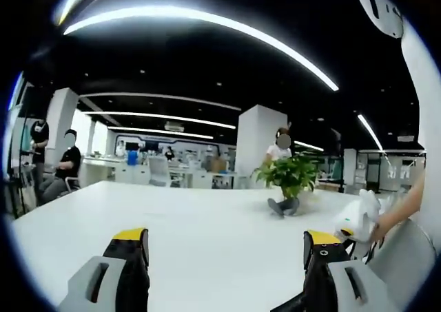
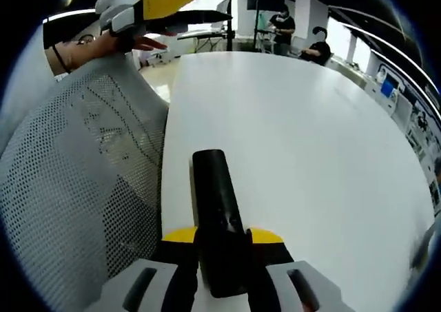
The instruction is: Press the specified remote control buttons in sequence, fully releasing each button before pressing the next.
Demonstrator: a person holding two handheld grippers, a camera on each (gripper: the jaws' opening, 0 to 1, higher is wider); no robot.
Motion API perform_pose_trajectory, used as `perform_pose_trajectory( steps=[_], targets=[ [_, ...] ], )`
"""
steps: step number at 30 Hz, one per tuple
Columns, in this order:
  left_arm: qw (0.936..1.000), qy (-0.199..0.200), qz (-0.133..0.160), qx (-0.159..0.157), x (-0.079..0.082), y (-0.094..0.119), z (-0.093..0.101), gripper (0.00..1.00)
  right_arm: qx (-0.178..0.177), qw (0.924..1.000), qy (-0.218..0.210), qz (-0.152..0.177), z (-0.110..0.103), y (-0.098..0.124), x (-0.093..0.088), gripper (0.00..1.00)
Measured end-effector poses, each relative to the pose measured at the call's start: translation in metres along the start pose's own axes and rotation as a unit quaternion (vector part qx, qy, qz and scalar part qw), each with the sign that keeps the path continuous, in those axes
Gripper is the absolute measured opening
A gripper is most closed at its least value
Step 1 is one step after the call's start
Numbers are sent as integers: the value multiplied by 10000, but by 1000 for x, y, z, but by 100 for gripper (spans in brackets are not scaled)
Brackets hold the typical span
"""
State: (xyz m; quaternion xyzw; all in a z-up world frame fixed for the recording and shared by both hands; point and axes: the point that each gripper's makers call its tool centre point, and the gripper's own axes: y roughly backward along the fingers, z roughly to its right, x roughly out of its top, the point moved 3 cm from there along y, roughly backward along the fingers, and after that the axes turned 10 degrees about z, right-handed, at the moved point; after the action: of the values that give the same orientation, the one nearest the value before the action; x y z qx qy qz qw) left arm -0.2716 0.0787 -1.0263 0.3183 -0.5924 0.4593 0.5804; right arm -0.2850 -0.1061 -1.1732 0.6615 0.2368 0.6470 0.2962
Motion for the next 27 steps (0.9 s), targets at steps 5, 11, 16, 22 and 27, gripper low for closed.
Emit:
perform_pose_trajectory(
  steps=[5, 11, 16, 22, 27],
  targets=[
    [9999, 4, -11, -114, -1, 0, 3, 95, 64, 10000, -74, 3, 6, -1, 2, 21],
    [9998, -81, -133, -147, -4, 0, 4, 95, 151, 9999, -82, -13, 20, -2, 4, 21],
    [9998, -87, -163, -105, -5, 1, 3, 95, 177, 9998, -51, -13, 36, -4, 5, 21],
    [9997, -87, -208, -110, -7, 1, 3, 95, 156, 9998, -86, -17, 54, -5, 5, 21],
    [9996, -87, -236, -103, -7, 2, 3, 95, 190, 9998, -5, -106, 69, -6, 7, 21]
  ],
)
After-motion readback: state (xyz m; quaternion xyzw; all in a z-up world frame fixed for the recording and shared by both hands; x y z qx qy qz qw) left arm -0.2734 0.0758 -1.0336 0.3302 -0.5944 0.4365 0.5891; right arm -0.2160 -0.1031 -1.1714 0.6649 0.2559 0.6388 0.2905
